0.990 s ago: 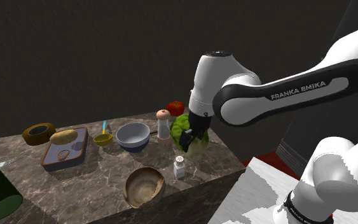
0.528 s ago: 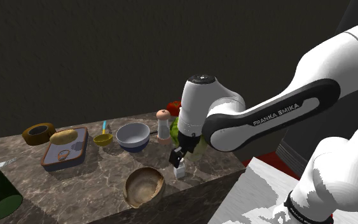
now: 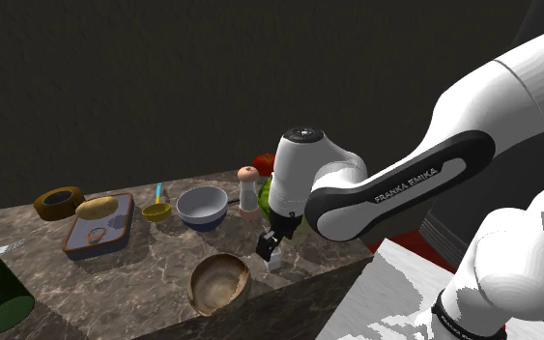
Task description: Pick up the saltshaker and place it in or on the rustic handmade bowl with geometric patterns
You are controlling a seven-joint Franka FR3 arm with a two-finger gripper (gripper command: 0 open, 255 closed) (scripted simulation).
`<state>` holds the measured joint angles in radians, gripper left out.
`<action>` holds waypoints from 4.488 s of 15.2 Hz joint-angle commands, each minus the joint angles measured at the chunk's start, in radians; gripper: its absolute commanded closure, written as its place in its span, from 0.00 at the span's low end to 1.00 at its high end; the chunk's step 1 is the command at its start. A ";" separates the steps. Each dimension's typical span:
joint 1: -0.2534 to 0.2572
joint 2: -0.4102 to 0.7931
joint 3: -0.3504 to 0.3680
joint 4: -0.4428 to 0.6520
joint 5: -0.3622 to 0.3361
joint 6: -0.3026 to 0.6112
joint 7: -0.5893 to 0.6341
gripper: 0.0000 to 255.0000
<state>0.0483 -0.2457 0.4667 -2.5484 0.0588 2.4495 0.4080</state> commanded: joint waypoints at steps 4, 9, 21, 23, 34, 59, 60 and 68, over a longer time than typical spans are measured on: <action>-0.001 0.002 0.000 0.000 -0.001 0.002 0.001 0.00; -0.001 0.002 0.000 0.000 -0.001 0.002 0.001 1.00; 0.011 -0.063 -0.020 0.046 0.027 -0.106 -0.027 1.00; 0.014 -0.079 -0.026 0.061 0.032 -0.136 -0.033 1.00; 0.020 -0.146 -0.053 0.159 0.046 -0.297 -0.055 1.00; 0.046 0.234 0.144 0.786 -0.150 -0.592 0.260 1.00; 0.055 0.263 0.152 0.820 -0.169 -0.604 0.280 1.00; 0.056 0.265 0.149 0.715 -0.174 -0.498 0.290 1.00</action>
<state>0.1045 0.0183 0.6159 -1.8213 -0.1143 1.9382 0.6970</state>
